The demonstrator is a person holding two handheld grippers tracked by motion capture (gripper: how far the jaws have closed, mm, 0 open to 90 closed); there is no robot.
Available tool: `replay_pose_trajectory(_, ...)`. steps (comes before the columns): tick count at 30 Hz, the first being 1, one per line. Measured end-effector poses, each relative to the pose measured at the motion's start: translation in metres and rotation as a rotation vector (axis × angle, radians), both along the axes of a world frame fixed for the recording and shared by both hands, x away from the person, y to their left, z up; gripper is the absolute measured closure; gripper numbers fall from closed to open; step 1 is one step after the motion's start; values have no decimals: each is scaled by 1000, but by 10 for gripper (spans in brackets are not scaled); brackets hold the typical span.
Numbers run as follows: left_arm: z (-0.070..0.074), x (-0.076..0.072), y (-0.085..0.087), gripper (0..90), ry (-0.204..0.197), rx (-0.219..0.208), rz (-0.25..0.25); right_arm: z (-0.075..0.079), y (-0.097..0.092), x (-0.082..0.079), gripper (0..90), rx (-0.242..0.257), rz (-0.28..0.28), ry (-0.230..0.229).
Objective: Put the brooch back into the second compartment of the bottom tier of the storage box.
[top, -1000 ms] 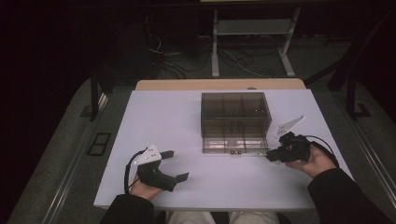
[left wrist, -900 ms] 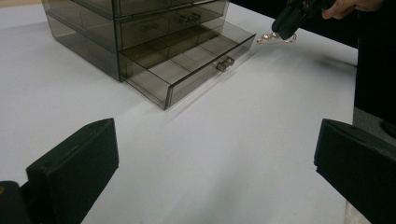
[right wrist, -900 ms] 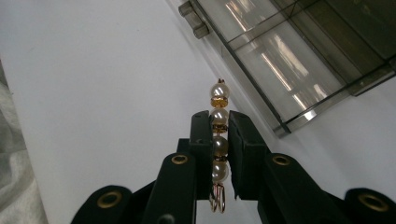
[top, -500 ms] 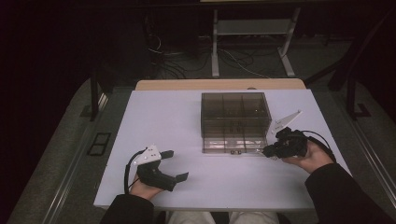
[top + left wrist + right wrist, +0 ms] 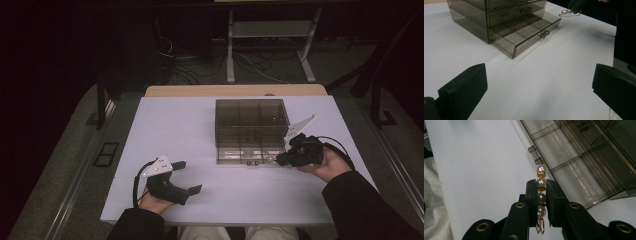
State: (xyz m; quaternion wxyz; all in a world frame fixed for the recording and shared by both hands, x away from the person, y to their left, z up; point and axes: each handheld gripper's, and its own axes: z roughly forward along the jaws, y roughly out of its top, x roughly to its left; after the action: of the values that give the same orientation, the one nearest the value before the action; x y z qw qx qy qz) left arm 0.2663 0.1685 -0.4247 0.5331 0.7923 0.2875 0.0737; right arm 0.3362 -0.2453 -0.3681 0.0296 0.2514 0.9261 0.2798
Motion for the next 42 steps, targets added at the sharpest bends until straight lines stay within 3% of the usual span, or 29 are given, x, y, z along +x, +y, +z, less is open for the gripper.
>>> replay_pose_trajectory(19, 0, 0, 0, 0, -3, 2, -4, 11, 21, 6, 799, -9, 42, -23)
replay_pose_trajectory(42, 1, 0, 0, 0, -7, 2, -7, 15, 36, 24, 799, -10, 33, -37)
